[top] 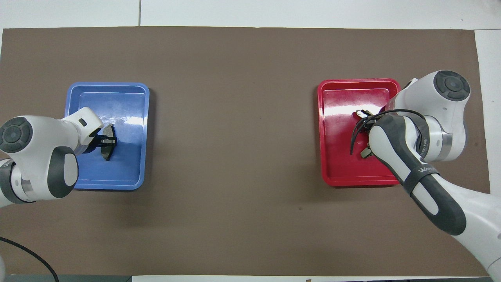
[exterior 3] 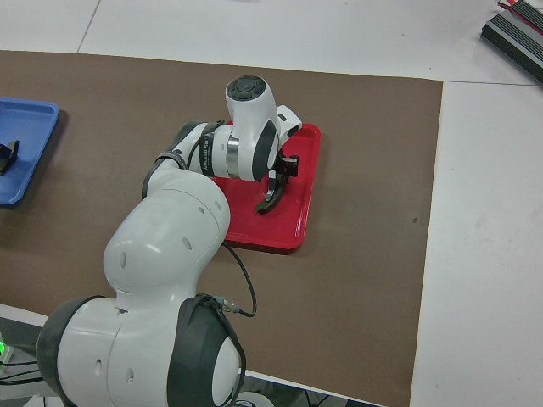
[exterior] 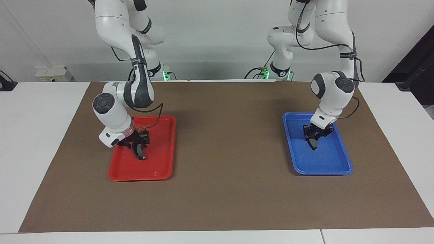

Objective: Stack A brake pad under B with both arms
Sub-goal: 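Close both grippers on the brake pads and lift them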

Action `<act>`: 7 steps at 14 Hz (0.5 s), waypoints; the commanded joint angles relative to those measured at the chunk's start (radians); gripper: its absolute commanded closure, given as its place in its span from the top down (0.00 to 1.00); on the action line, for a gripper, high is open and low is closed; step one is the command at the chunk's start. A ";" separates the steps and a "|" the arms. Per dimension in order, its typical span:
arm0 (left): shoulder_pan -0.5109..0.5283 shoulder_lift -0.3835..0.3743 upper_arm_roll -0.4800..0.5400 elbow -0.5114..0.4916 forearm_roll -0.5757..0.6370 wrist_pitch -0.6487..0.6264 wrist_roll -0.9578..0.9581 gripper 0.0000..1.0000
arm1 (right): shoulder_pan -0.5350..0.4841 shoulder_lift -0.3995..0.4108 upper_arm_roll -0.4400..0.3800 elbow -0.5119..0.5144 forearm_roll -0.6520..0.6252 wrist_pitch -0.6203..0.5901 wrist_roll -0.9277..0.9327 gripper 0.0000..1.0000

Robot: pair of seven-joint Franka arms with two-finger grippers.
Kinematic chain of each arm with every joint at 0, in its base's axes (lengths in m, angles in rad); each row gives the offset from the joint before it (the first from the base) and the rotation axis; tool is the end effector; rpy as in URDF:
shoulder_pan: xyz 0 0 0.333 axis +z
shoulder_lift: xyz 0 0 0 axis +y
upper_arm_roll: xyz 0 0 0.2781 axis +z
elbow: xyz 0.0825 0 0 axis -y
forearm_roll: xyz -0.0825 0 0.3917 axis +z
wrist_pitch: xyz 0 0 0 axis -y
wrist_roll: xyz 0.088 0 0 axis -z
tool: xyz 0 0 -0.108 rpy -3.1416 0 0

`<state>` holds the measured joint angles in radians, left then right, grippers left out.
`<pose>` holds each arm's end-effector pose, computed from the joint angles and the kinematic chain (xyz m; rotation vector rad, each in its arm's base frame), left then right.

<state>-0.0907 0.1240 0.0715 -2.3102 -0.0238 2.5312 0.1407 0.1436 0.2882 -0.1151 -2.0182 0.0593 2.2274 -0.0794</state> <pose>0.5315 -0.0096 0.2559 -3.1298 0.2227 -0.1532 0.5830 0.0189 0.2610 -3.1225 -0.1146 0.1191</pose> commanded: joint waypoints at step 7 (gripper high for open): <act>-0.020 0.011 0.021 0.147 -0.001 -0.219 0.008 0.01 | -0.015 -0.006 0.003 -0.022 0.014 0.005 -0.063 0.67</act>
<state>-0.0907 0.1289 0.0750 -2.2589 -0.0238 2.4312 0.1407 0.1371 0.2887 -0.1156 -2.0277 0.0594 2.2273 -0.1101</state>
